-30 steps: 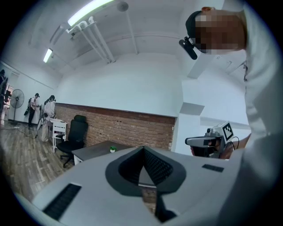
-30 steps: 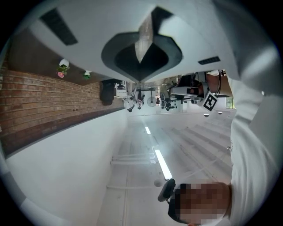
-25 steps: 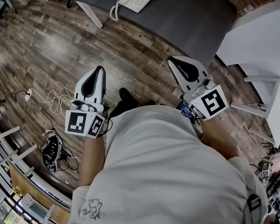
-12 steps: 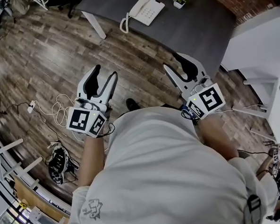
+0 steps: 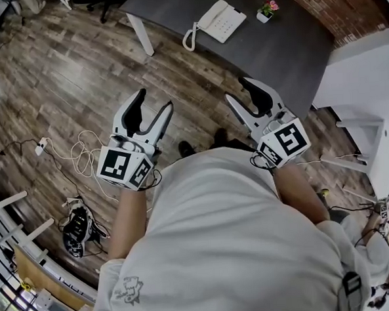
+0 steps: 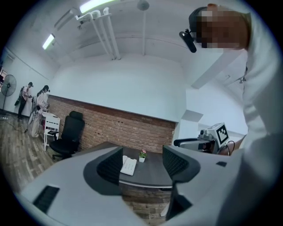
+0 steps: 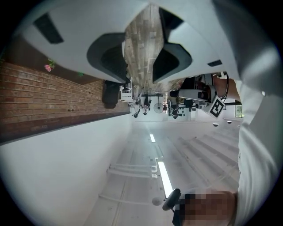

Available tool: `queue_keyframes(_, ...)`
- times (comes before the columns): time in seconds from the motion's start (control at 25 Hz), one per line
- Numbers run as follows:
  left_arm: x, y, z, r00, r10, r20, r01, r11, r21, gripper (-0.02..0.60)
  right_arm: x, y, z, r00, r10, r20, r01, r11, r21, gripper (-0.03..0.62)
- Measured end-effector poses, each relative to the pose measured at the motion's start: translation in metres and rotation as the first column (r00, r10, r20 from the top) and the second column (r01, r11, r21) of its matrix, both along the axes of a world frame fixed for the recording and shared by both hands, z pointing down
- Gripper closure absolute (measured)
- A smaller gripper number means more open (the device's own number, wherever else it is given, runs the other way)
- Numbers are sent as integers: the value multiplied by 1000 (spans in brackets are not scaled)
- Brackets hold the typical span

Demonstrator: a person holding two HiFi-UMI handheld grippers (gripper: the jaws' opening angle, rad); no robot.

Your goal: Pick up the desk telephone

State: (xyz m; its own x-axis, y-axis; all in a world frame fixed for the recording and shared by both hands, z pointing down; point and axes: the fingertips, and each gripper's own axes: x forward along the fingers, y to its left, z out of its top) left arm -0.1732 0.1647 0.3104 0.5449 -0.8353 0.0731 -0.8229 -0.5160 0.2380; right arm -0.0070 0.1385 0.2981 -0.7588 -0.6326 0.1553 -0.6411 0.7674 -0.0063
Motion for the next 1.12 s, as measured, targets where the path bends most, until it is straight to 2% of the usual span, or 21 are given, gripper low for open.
queue_keyframes(0.4, -25, -22, 9, 999, -30, 15, 30, 1000, -6, 275, -24, -33, 7, 999, -27, 19, 28, 999, -24, 398)
queue_keyframes(0.6, -25, -51, 12, 999, -43, 21, 43, 999, -22, 275, -34, -58, 9, 996, -86, 10, 87, 996, -9, 396)
queue_keyframes(0.84, -40, -99, 20, 996, -84, 41, 86, 996, -36, 273, -44, -110, 22, 992, -122, 41, 124, 991, -50, 395)
queue_keyframes(0.96, -32, -131, 19, 996, -78, 52, 80, 996, -39, 273, -39, -140, 29, 990, -137, 38, 139, 988, -65, 395)
queue_keyframes(1.12, -9, -177, 22, 997, -43, 57, 47, 997, -59, 273, -20, -190, 31, 992, -110, 53, 115, 989, -92, 395)
